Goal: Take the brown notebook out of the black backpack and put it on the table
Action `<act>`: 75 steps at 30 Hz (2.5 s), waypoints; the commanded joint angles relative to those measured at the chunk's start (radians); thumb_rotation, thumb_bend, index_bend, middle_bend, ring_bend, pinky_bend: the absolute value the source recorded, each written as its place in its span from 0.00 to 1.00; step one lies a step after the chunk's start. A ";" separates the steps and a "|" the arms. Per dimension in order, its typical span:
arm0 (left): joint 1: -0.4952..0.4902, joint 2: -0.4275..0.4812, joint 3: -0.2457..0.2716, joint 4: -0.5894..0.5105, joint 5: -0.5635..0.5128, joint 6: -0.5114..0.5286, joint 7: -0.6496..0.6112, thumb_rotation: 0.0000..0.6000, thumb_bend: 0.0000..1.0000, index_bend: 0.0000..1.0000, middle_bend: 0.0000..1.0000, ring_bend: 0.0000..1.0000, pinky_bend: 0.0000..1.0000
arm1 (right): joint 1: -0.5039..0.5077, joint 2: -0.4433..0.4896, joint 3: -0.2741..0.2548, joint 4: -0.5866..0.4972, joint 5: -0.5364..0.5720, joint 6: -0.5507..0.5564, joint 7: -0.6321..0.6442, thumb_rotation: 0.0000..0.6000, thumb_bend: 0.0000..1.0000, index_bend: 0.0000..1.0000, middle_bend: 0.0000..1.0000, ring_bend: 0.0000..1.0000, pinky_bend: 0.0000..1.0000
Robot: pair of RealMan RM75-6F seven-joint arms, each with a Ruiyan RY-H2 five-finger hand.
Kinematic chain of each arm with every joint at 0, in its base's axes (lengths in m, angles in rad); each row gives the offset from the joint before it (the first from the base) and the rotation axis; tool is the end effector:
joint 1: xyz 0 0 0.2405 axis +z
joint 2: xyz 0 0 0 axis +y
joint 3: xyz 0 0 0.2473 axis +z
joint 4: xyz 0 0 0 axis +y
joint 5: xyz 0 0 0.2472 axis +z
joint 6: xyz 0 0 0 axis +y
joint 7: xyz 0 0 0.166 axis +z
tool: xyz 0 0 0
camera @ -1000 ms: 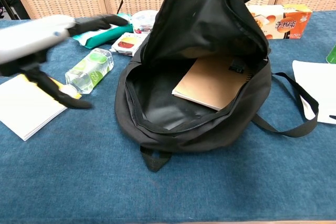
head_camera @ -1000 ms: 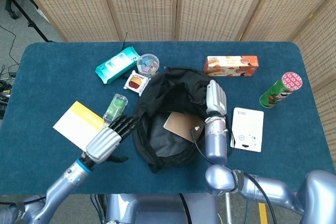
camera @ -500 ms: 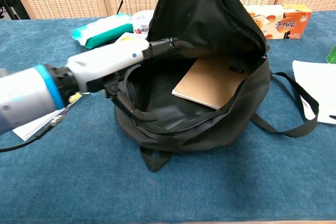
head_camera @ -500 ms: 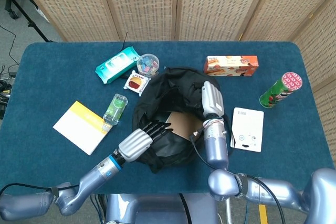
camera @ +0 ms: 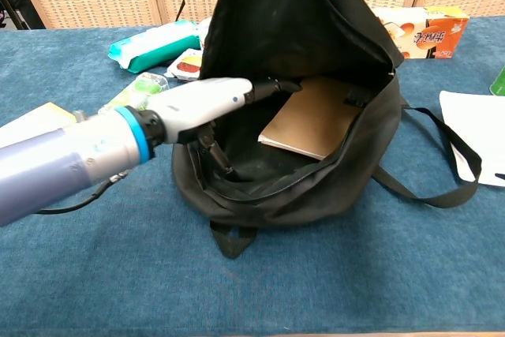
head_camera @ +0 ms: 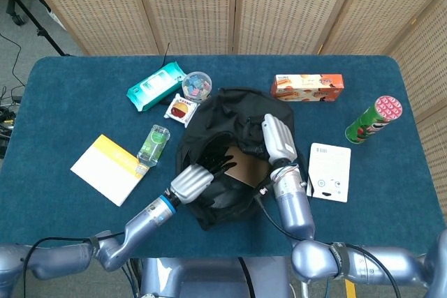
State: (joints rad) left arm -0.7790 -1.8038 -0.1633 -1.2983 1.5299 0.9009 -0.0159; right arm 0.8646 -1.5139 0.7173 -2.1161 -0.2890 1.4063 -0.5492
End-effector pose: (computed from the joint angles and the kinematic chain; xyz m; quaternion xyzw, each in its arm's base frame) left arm -0.0606 0.3168 -0.1415 -0.7813 -0.3652 -0.4546 0.2225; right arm 0.0222 -0.3483 0.0470 0.4683 -0.6364 0.4925 0.3648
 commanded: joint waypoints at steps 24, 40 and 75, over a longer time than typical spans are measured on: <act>-0.163 -0.274 -0.056 0.418 -0.049 -0.006 -0.004 1.00 0.18 0.09 0.00 0.00 0.00 | 0.012 0.128 -0.070 -0.125 0.023 -0.060 0.116 1.00 0.44 0.68 0.57 0.31 0.31; -0.227 -0.366 -0.083 0.565 -0.087 -0.022 0.002 1.00 0.32 0.11 0.00 0.00 0.00 | 0.031 0.177 -0.084 -0.142 0.043 -0.064 0.159 1.00 0.44 0.68 0.57 0.31 0.31; -0.250 -0.430 -0.049 0.744 -0.042 0.153 -0.071 1.00 0.49 0.71 0.44 0.32 0.49 | 0.026 0.276 -0.105 -0.131 0.040 -0.103 0.285 1.00 0.44 0.68 0.58 0.31 0.31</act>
State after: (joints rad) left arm -1.0364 -2.2293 -0.2248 -0.5796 1.4674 1.0127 -0.0597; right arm 0.8917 -1.2397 0.6125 -2.2492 -0.2476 1.3037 -0.2676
